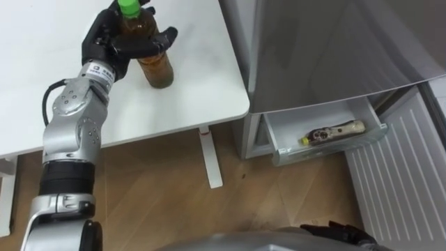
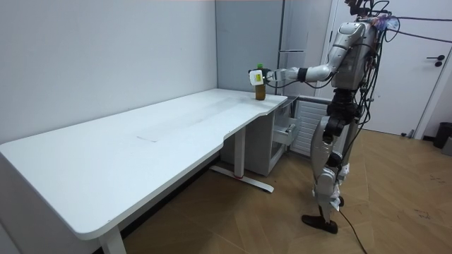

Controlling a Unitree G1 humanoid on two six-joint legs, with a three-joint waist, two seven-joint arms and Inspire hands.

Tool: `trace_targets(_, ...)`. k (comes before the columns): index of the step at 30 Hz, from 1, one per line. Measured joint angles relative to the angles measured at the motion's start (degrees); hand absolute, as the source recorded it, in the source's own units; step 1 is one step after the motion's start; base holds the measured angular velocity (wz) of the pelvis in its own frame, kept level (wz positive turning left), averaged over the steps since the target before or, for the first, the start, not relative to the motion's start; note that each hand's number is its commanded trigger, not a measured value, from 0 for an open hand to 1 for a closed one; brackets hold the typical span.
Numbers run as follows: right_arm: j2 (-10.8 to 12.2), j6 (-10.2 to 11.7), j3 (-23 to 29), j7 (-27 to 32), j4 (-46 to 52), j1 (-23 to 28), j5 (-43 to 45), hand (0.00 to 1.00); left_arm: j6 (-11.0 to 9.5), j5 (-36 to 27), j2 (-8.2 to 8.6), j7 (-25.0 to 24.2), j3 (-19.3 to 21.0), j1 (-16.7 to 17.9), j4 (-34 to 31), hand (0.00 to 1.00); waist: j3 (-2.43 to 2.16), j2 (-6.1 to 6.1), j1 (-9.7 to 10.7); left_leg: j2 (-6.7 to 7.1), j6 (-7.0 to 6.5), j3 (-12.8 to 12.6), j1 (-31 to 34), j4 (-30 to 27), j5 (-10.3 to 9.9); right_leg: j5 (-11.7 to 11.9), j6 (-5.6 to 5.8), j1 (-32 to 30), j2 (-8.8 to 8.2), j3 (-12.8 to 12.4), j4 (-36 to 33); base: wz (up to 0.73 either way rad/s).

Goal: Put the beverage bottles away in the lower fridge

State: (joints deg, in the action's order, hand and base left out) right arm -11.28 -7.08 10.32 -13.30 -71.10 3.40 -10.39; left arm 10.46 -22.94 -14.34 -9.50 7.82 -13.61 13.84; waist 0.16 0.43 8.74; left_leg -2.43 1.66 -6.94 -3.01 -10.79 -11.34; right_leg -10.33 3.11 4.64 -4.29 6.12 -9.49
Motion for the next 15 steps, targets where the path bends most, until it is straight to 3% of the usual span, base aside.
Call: trace_targets(15,-0.04,-0.01,0.01,0.03,0.24,-0.03,0.72,0.0,0.83,0.01,0.04,0.51,-0.43,0.02,0.06,1.0,-0.12,0.6,0.31,-0.05,-0.01,-0.69,0.15,-0.05,0.01,0.03,-0.04,-0.58,0.0,-0.57,-0.27,-0.01)
